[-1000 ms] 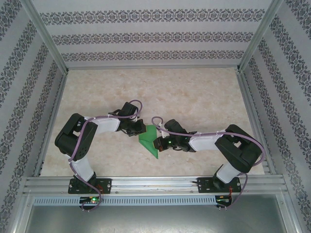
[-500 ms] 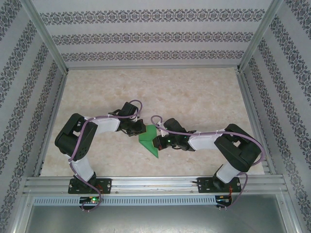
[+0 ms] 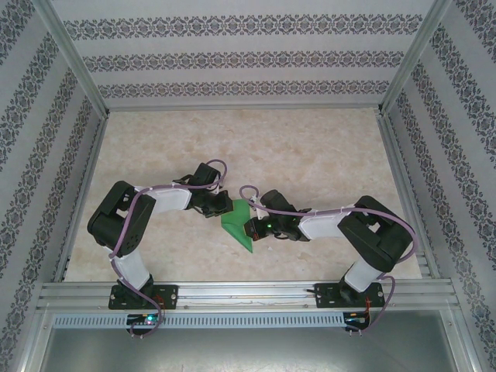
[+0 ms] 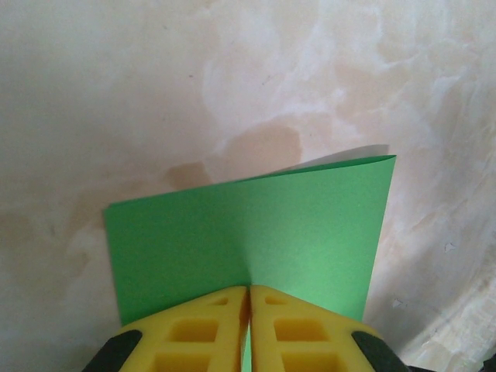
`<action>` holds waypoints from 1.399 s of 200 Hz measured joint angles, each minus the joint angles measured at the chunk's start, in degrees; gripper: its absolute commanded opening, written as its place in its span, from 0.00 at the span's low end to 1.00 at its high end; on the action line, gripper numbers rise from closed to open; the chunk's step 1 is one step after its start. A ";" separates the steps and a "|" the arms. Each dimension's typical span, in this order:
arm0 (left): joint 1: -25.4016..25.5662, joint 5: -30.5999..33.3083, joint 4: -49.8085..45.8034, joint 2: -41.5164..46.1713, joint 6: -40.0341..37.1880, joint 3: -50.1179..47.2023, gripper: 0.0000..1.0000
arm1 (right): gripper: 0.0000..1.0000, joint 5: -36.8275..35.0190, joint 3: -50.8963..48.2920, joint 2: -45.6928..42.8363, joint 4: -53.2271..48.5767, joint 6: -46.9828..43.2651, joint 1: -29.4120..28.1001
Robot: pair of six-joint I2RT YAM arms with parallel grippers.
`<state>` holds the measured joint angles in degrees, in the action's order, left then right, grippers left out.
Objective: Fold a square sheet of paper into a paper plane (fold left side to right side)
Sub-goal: Third fold the triangle at the center of the table.
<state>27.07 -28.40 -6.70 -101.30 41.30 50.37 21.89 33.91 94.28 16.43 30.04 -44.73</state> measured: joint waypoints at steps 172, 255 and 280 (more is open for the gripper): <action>0.59 4.22 -4.15 19.76 -0.76 -2.91 0.14 | 0.00 0.07 0.00 0.79 1.14 -0.02 0.00; 2.43 -5.31 7.89 19.52 7.56 -15.04 0.13 | 0.00 0.04 0.11 0.94 1.11 -0.24 0.00; 4.22 -6.64 12.15 16.26 9.44 -15.04 0.13 | 0.00 0.04 0.15 1.03 1.14 -0.37 0.00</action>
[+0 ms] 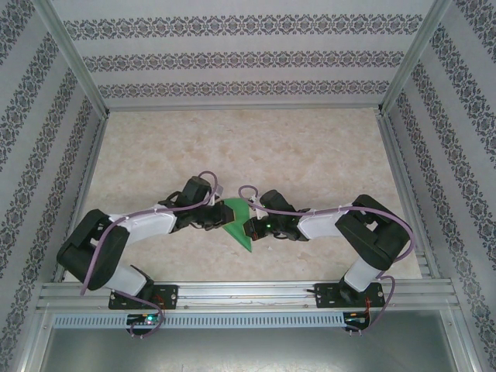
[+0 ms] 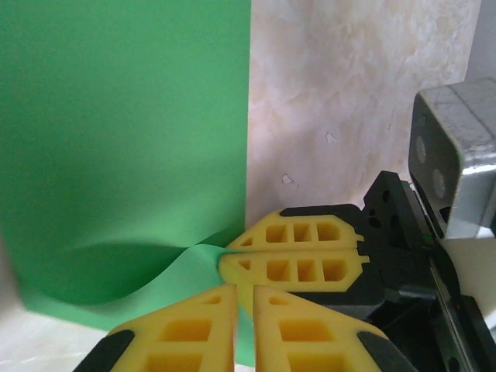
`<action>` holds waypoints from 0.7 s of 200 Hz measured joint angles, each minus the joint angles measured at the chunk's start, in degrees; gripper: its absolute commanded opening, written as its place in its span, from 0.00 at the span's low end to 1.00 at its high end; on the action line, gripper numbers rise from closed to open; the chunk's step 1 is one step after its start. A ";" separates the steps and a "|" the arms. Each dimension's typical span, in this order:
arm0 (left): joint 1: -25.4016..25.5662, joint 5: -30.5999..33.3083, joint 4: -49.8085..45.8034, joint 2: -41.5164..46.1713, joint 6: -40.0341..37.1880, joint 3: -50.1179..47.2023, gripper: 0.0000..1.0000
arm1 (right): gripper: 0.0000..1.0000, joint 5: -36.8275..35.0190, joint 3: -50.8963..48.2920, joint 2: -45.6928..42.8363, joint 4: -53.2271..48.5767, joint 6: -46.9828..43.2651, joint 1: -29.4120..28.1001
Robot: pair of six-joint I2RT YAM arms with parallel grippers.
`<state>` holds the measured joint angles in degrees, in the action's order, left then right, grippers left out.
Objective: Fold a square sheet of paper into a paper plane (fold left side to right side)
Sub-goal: Third fold the triangle at the center of the table.
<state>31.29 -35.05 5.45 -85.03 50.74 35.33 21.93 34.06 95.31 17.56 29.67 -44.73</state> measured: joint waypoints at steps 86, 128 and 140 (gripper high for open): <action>1.73 -0.28 4.11 -4.92 2.10 -0.13 0.12 | 0.00 0.00 0.09 0.07 -0.02 -0.07 0.00; 1.73 0.74 4.11 -5.84 2.10 -1.07 0.12 | 0.00 0.00 0.35 0.22 -0.22 -0.09 0.00; 1.73 0.81 4.11 -6.25 2.10 -1.09 0.12 | 0.00 0.00 0.35 0.22 -0.22 -0.09 0.00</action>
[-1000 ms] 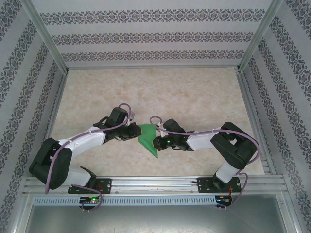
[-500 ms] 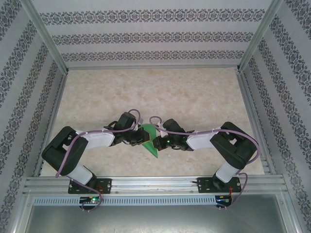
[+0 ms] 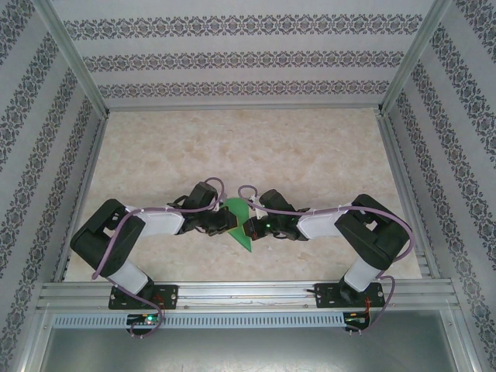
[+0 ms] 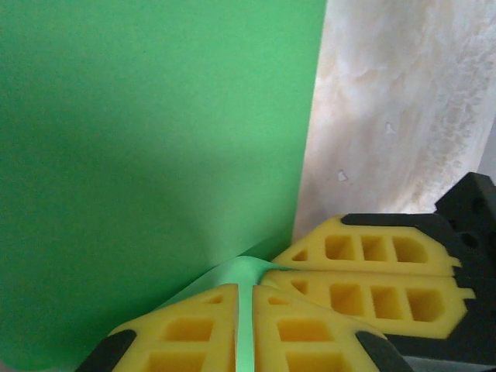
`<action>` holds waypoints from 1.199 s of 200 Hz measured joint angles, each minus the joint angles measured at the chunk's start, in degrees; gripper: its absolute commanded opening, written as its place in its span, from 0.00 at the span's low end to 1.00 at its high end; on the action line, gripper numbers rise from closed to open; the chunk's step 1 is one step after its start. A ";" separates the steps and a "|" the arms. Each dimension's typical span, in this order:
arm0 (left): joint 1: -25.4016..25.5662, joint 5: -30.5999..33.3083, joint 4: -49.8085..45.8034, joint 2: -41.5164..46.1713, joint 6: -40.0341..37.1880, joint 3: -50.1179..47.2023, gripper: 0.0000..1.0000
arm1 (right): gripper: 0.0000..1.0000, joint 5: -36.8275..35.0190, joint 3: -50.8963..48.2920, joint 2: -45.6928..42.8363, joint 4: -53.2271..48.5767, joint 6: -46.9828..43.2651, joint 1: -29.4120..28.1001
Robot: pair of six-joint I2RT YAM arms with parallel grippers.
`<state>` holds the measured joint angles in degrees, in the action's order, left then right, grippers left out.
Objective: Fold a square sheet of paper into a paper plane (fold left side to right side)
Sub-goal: Third fold the triangle at the center of the table.
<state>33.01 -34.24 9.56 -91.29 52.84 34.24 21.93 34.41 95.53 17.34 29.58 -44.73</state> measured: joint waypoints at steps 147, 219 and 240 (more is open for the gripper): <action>0.00 0.85 1.07 -2.01 -0.04 -0.39 0.11 | 0.07 0.90 0.26 0.00 -0.46 -0.17 0.76; 0.00 0.61 4.46 -1.99 -0.02 -1.90 0.11 | 0.36 1.62 1.11 -5.79 -6.54 0.24 4.68; 0.00 0.61 4.46 -1.99 -0.02 -1.90 0.11 | 0.30 1.99 1.11 -9.51 -9.22 0.52 5.77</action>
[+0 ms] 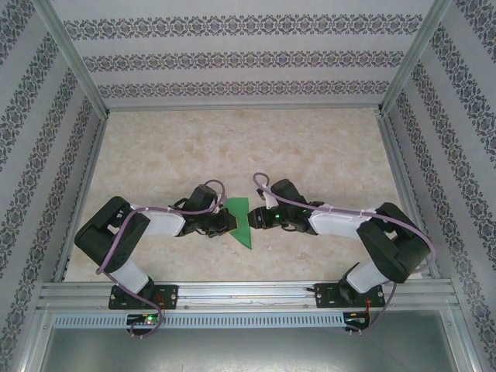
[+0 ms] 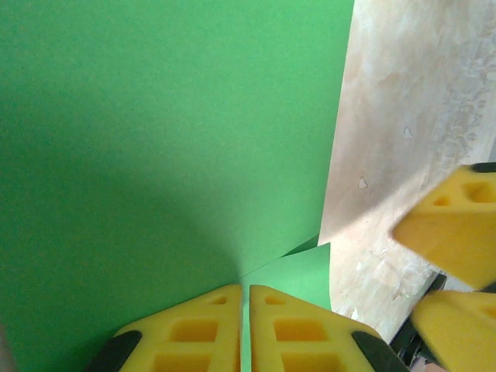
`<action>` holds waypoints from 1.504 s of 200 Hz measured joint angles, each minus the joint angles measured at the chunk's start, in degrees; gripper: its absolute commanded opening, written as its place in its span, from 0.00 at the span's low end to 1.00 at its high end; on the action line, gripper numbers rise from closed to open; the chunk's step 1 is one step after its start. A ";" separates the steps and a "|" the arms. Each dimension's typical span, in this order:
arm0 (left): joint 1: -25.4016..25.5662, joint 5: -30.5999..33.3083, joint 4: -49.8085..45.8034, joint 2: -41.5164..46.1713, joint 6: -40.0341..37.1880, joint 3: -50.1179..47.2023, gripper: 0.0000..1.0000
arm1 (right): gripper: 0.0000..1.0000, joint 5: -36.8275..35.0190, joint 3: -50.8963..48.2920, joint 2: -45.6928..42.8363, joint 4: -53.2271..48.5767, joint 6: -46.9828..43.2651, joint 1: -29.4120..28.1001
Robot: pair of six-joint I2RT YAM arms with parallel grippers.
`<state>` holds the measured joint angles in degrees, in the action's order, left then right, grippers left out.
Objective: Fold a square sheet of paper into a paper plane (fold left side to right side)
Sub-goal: Third fold the triangle at the center of the table.
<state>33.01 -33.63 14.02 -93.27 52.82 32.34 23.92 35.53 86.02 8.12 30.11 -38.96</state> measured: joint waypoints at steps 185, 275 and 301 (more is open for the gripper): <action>0.00 0.07 -0.07 0.00 -0.02 0.04 0.11 | 0.00 13.68 1.38 5.77 -2.75 10.75 -6.69; 0.00 0.17 -0.61 0.00 -0.02 0.31 0.11 | 0.00 13.66 1.38 8.28 -2.40 12.04 -7.45; 0.00 0.17 -0.63 0.00 -0.02 0.31 0.11 | 0.00 13.62 1.31 8.33 -2.34 12.11 -7.72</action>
<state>33.01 -33.45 13.39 -93.27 52.80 32.64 37.54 36.84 94.35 5.78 42.22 -46.68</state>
